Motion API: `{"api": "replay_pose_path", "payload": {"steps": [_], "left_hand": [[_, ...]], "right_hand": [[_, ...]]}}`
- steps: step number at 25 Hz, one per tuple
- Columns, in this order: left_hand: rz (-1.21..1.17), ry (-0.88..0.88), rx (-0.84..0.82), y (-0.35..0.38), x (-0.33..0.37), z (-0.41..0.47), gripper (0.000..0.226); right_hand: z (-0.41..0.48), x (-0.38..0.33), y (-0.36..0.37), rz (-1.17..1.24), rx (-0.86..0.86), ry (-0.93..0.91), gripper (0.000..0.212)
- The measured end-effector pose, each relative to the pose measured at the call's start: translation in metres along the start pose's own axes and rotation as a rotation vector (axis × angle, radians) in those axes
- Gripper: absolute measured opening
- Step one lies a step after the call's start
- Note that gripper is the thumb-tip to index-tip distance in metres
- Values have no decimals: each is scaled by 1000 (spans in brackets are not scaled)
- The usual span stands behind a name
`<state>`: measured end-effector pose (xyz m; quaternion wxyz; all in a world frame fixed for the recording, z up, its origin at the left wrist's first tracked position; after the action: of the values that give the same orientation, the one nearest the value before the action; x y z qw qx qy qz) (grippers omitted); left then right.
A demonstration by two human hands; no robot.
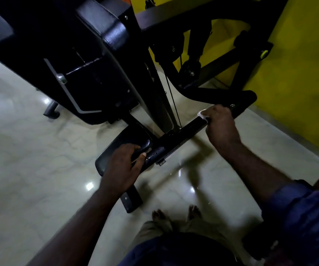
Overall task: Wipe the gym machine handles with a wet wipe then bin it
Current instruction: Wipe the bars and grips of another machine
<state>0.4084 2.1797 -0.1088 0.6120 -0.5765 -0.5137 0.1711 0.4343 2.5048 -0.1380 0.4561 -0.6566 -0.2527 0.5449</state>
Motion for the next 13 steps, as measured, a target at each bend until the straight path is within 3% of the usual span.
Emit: {"api": "replay_pose_path", "payload": {"steps": [3,6,8,11,13], "left_hand": [[14,-2,23,1,-3,1,38],[44,30,35,3,1,2,34],[63,43,37,4,1,2,35],[40,14,27,6,-5,1,40],[14,-5,19,8,-9,3,43]], "right_hand": [[-34,-51,32,126,-15,-41,50],[-84,-134,52,184,-136,-342,46],[-63,-121,42,97,-119,-459,43],[13,-28,1,-147,-59,-183,38],[16,-9,-2,-239,-71,-9,38]]}}
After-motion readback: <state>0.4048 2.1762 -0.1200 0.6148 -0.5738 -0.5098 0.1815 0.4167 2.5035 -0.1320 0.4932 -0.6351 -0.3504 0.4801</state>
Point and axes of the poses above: each hand's wrist, its own z-axis towards the middle knuckle, its own y-axis out of the palm, x = y × z, the point moved 8 cm from there along z, towards the middle knuckle, and after that the axes turned 10 degrees about -x, right-handed, at the moved point
